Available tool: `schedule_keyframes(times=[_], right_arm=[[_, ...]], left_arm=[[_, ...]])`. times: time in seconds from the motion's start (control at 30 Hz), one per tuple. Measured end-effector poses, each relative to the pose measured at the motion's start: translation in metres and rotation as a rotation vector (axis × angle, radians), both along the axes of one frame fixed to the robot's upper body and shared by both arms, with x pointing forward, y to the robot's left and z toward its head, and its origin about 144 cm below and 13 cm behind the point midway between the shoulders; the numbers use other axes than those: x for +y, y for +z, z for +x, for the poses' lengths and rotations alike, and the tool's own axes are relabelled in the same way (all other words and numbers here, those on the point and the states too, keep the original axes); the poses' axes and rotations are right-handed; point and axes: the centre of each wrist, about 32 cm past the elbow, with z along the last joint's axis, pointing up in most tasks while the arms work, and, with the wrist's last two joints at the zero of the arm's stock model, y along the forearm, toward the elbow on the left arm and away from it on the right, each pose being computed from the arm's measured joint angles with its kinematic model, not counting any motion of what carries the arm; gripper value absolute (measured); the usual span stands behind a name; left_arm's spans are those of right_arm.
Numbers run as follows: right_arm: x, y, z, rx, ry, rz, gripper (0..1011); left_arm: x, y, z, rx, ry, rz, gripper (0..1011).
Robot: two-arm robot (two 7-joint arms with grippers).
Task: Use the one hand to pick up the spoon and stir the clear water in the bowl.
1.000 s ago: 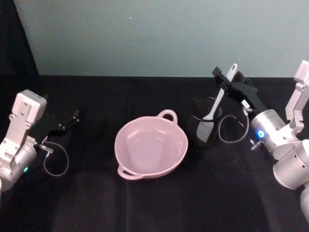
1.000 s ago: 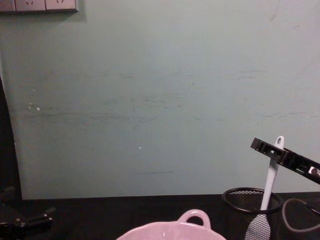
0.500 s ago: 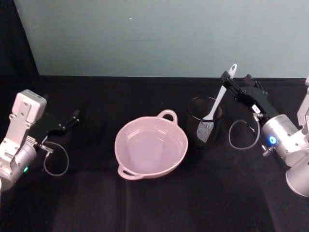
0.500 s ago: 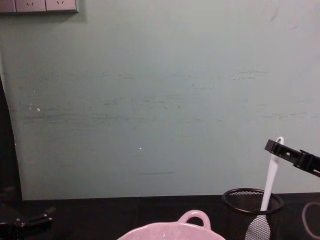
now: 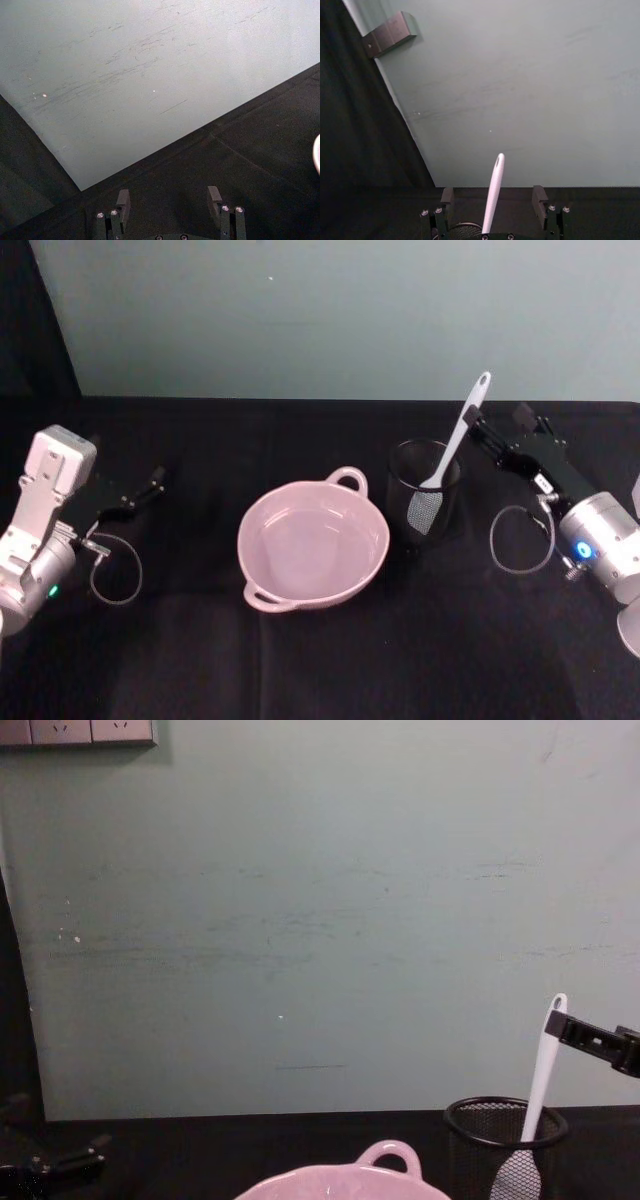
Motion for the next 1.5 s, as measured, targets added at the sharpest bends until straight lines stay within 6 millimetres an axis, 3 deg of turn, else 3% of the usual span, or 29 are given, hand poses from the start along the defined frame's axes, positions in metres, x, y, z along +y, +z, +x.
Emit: schedule_keyframes(times=[0.3,0.73,0.93,1.13,1.5], right_arm=[[-0.009,-0.007,-0.016,-0.093,-0.044,-0.068,1002],[-0.030,-0.013,-0.017,-0.130,-0.178,-0.146,1002],[-0.038,-0.016,-0.006,-0.113,-0.265,-0.185,1002],[-0.044,-0.029,0.020,-0.077,-0.381,-0.237,1002],[-0.048,-0.043,0.034,-0.068,-0.424,-0.256,1003]], left_arm=[[0.000,0.000,0.000,0.000,0.000,0.000,1011],[0.000,0.000,0.000,0.000,0.000,0.000,1011],[0.000,0.000,0.000,0.000,0.000,0.000,1011],[0.000,0.000,0.000,0.000,0.000,0.000,1011],[0.000,0.000,0.000,0.000,0.000,0.000,1011]])
